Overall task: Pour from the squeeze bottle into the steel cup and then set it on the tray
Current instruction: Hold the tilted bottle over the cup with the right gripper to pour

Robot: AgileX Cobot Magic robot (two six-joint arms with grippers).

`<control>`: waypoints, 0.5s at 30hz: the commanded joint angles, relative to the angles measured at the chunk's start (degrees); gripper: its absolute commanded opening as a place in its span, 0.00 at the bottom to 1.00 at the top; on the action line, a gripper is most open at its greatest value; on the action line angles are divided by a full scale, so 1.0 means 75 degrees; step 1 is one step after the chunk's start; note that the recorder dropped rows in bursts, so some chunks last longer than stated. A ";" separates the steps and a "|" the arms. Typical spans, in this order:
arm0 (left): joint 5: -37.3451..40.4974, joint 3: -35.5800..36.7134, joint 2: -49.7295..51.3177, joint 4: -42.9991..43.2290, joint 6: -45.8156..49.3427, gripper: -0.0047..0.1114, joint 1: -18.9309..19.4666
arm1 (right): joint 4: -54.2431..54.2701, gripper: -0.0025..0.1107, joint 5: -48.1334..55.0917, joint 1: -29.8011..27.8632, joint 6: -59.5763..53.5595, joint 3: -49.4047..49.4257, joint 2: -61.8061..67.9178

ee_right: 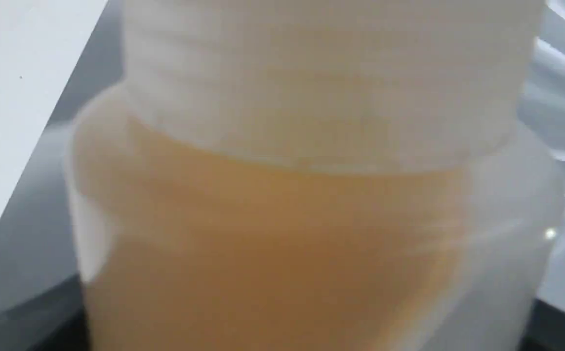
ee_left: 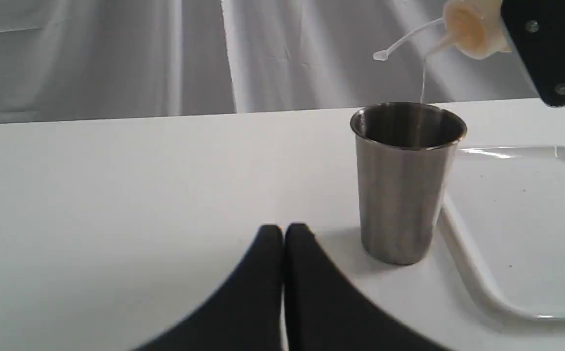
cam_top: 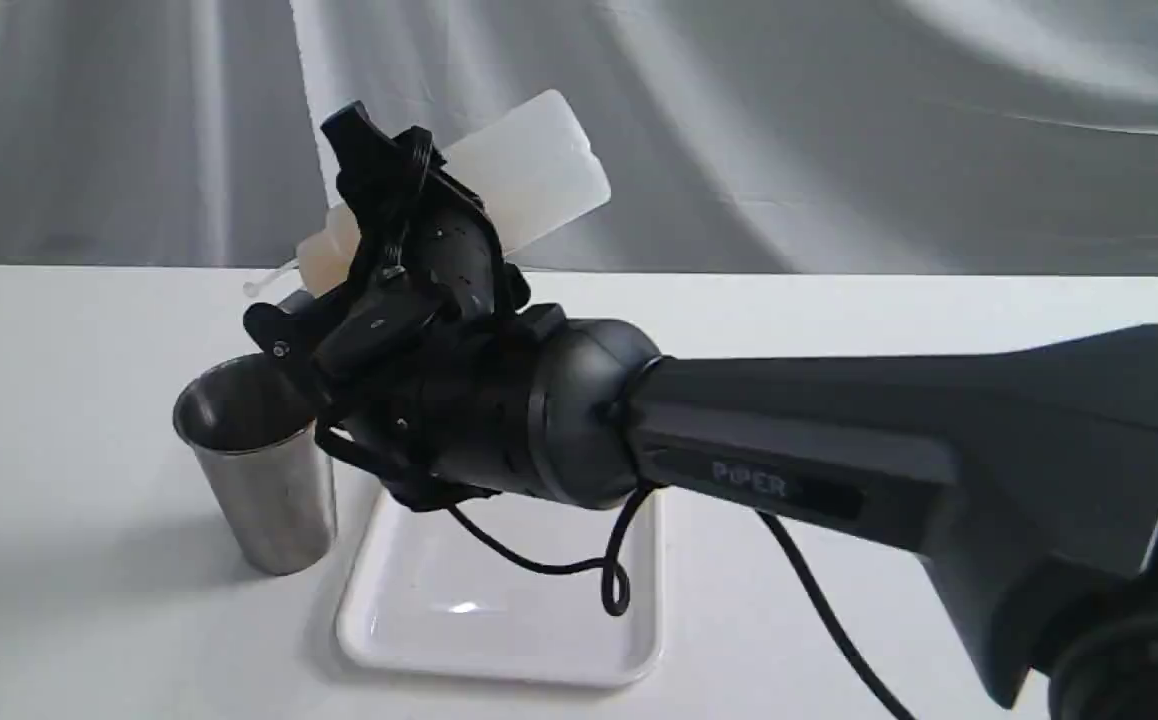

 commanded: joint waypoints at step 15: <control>-0.0058 0.0034 -0.0020 -0.0008 -0.0021 0.04 0.0012 | -0.0296 0.02 0.0066 0.0015 -0.0050 -0.0126 -0.0124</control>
